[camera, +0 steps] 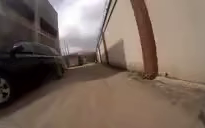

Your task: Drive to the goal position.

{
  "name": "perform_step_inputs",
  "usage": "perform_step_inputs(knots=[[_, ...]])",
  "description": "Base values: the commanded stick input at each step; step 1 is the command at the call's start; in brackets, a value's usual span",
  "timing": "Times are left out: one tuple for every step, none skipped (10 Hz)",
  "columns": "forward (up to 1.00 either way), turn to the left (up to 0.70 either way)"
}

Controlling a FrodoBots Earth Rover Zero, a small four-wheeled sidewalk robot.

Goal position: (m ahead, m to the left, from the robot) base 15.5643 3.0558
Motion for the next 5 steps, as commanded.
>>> perform_step_inputs(knots=[[1.0, 0.0], [1.0, 0.0], [1.0, 0.0], [1.0, 0.0], [1.0, 0.0]])
